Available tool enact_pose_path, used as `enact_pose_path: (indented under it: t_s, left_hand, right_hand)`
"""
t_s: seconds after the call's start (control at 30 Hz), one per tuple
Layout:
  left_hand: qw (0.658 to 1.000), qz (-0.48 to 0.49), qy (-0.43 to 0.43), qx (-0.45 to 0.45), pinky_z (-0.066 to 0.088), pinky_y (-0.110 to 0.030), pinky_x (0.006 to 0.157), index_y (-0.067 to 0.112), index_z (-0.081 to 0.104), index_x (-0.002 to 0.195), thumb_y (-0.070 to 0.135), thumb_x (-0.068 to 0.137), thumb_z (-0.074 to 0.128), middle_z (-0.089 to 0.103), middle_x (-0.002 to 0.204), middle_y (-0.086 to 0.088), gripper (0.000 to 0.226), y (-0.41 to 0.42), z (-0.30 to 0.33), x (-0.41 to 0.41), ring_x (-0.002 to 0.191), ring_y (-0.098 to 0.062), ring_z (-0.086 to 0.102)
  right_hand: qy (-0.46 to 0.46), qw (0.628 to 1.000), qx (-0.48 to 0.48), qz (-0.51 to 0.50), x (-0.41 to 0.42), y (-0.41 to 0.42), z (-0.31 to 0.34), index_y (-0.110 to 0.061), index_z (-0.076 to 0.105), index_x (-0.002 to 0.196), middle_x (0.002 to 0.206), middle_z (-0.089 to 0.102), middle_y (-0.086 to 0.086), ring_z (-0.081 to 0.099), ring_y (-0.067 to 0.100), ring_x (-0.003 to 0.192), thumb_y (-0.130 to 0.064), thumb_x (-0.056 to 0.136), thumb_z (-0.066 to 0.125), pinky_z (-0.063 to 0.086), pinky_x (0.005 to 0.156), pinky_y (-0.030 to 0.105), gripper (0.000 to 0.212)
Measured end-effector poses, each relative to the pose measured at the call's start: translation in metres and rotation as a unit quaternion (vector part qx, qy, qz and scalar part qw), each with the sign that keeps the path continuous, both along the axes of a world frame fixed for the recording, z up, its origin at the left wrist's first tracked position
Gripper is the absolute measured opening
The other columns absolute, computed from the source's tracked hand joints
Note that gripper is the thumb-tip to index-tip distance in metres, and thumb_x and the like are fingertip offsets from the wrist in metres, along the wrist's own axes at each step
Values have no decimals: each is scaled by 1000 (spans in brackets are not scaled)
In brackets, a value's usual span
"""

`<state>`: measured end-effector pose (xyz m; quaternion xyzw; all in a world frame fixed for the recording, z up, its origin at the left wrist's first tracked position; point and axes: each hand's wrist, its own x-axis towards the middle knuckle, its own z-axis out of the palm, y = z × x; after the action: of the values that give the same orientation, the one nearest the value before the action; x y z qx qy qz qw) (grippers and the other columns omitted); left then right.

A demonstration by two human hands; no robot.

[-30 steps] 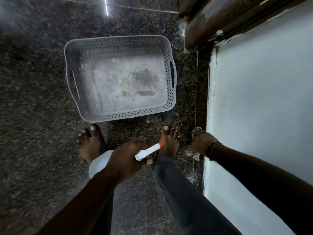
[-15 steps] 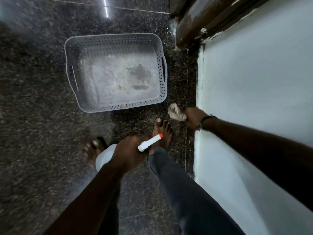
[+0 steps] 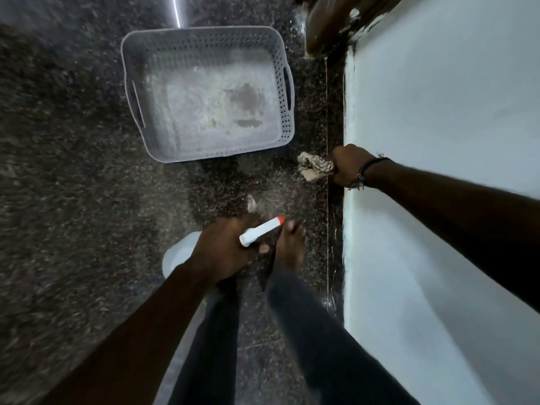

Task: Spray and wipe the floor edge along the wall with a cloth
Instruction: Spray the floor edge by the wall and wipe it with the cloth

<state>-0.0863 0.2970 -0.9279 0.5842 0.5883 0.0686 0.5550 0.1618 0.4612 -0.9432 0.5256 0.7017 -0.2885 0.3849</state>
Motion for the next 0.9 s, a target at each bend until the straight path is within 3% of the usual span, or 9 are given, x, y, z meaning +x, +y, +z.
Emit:
enact_pose_path:
  t_s: [0.2, 0.3, 0.37, 0.43, 0.5, 0.6, 0.7, 0.8, 0.9]
  left_hand:
    - [998, 58, -16, -25, 47, -36, 57, 27, 60, 67, 33, 74, 76, 55, 55, 7, 19, -37, -33, -2, 57, -15, 58]
    - [995, 75, -19, -59, 50, -40, 59, 27, 59, 70, 38, 71, 74, 60, 58, 3, 19, -56, -57, 4, 58, -13, 60]
    - [993, 78, -27, -78, 52, -45, 64, 22, 64, 81, 44, 68, 69, 66, 66, 1, 26, -65, -65, 10, 66, -15, 64]
    - [992, 83, -35, -87, 53, -46, 66, 16, 64, 83, 47, 67, 68, 67, 68, -2, 35, -69, -71, 18, 68, -18, 65]
    - [992, 84, -39, -88, 51, -47, 63, 13, 61, 76, 46, 66, 68, 64, 63, -4, 35, -69, -72, 23, 63, -19, 63]
    - [993, 79, -48, -80, 49, -48, 60, 14, 55, 67, 43, 66, 70, 56, 55, -2, 32, -67, -69, 32, 56, -19, 57]
    - [993, 76, -50, -77, 49, -49, 62, 12, 57, 70, 43, 66, 69, 58, 57, -3, 33, -61, -64, 37, 58, -21, 58]
    - [993, 70, -55, -82, 49, -50, 61, 18, 50, 64, 43, 67, 68, 53, 56, 1, 31, -58, -63, 39, 58, -24, 56]
    - [995, 51, -45, -70, 48, -47, 62, 31, 40, 59, 37, 72, 73, 46, 54, 6, 36, -54, -58, 39, 57, -19, 51]
  right_hand:
    - [-70, 985, -45, 152, 0, -27, -37, -4, 61, 117, 118, 63, 22, 60, 37, 111, -11, 86, 56, 50, 89, 38, 32]
    - [-87, 952, 47, 290, 22, -51, -71, -1, 66, 108, 112, 66, 22, 58, 39, 113, -11, 92, 40, 39, 104, 46, 32]
    - [-107, 928, 43, 354, 37, -77, -93, 3, 70, 104, 110, 68, 28, 59, 44, 113, -20, 89, 20, 38, 108, 51, 58]
    - [-102, 909, 8, 404, 51, -99, -114, -7, 75, 100, 106, 72, 20, 63, 37, 110, -23, 85, 21, 43, 106, 46, 58]
    - [-104, 906, 11, 411, 52, -104, -111, -14, 77, 93, 101, 74, 11, 64, 30, 107, -18, 84, 39, 43, 106, 40, 39]
    - [-124, 917, 24, 379, 57, -111, -109, -3, 55, 130, 140, 48, 25, 37, 39, 137, -23, 99, 32, 13, 120, 48, 43]
    - [-74, 921, -13, 382, 47, -121, -104, -1, 71, 105, 114, 66, 28, 59, 39, 116, -26, 88, 58, 38, 111, 44, 33]
    - [-123, 939, -35, 319, 51, -126, -100, -3, 56, 127, 138, 50, 24, 39, 37, 135, -19, 98, 37, 18, 119, 47, 38]
    - [-151, 918, -16, 367, 52, -135, -93, -2, 37, 142, 150, 33, 27, 22, 43, 142, -13, 98, 14, 7, 121, 52, 51]
